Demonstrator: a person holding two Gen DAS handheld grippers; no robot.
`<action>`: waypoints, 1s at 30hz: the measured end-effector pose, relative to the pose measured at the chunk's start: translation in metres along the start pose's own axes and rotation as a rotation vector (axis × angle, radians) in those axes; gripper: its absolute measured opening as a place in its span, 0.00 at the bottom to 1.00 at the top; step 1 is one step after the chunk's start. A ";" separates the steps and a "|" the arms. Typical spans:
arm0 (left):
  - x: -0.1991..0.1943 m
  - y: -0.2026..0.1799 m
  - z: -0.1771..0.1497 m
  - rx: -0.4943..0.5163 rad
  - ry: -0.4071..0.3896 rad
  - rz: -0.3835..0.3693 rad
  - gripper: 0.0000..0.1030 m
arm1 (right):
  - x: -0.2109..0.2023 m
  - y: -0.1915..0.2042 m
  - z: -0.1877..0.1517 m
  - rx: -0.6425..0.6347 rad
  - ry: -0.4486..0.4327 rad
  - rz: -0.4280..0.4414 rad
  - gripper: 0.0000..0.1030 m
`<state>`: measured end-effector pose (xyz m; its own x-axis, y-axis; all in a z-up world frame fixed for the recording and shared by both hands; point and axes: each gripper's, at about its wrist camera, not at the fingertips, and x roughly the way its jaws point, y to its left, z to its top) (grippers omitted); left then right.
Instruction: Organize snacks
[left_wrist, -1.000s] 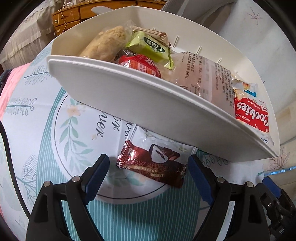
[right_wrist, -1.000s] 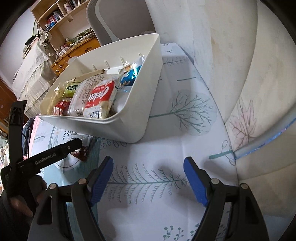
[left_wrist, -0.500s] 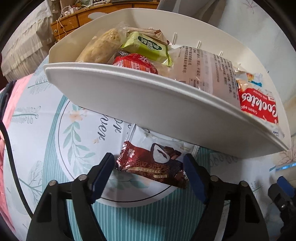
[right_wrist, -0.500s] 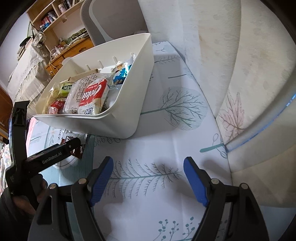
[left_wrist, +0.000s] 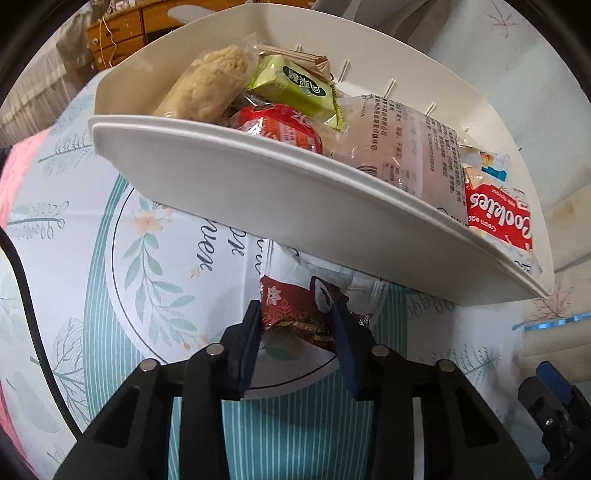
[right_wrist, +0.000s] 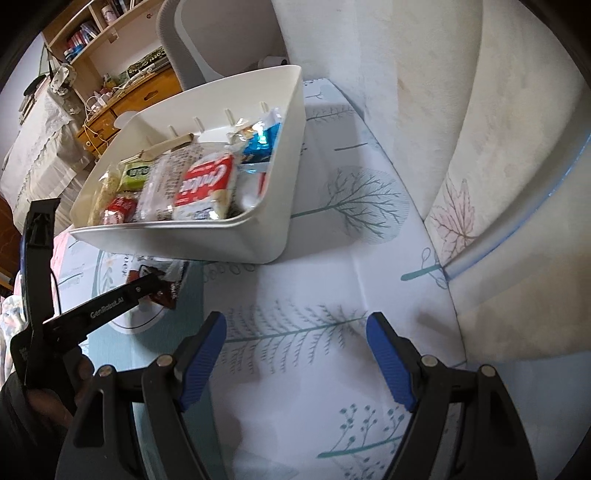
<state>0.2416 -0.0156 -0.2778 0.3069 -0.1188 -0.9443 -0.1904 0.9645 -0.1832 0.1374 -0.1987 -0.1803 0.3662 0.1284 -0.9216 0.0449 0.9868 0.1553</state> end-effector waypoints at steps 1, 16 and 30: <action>-0.001 0.002 0.000 0.004 0.004 -0.005 0.31 | -0.002 0.004 0.000 0.000 0.001 -0.002 0.77; -0.079 0.031 0.016 0.083 -0.010 -0.097 0.25 | -0.025 0.049 0.009 0.034 -0.041 -0.016 0.77; -0.134 0.032 0.055 0.211 -0.158 -0.223 0.25 | -0.021 0.077 -0.004 0.065 -0.022 -0.049 0.77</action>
<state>0.2460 0.0441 -0.1419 0.4626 -0.3103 -0.8305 0.0898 0.9483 -0.3043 0.1300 -0.1252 -0.1507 0.3828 0.0774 -0.9206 0.1236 0.9832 0.1341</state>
